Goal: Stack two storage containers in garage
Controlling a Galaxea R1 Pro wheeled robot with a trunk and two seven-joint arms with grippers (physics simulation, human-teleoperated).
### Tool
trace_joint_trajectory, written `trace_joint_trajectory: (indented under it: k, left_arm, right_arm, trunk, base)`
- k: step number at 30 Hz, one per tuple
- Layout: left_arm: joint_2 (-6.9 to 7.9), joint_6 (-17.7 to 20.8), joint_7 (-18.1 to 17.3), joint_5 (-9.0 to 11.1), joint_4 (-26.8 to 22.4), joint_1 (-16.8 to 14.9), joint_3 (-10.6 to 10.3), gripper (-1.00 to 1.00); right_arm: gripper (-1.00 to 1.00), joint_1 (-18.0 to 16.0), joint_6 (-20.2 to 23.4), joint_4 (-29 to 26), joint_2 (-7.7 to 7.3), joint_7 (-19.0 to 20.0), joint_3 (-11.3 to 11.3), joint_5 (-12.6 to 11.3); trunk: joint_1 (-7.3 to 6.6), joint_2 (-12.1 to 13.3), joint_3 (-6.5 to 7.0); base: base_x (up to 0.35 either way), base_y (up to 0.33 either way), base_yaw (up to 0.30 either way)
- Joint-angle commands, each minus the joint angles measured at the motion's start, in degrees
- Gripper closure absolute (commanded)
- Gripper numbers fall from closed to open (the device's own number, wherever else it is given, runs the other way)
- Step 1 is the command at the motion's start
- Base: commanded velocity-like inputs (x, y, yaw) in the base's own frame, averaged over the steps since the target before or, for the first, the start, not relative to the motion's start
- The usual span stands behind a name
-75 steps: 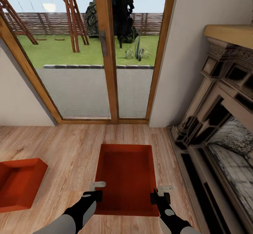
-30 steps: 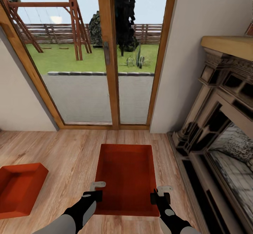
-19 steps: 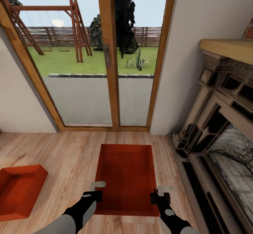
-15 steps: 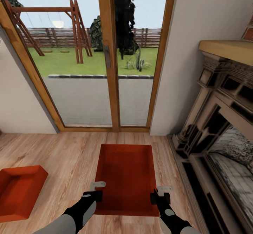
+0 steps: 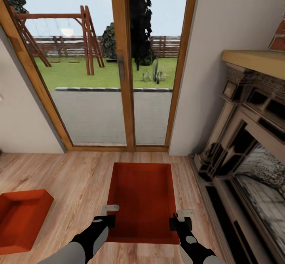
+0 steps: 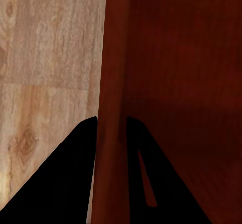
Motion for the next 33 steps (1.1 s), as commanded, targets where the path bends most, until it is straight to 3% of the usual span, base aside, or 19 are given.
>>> trace_joint_trajectory:
  k: [1,33]
  left_arm:
    - [0.4,0.42,1.09,0.07,-0.01,0.03,-0.01,1.0]
    - [0.4,0.42,1.11,0.07,-0.01,0.01,-0.01,1.0]
  right_arm:
    - [1.0,-0.07,-0.23,-0.14,0.02,-0.16,-1.81,0.74]
    - [1.0,-0.07,-0.23,-0.14,0.02,-0.16,-1.81,0.74]
  trunk:
    - [0.01,-0.04,0.04]
    - [0.01,-0.04,2.97]
  base:
    - [0.0,0.0,0.0]
    - [0.0,0.0,0.0]
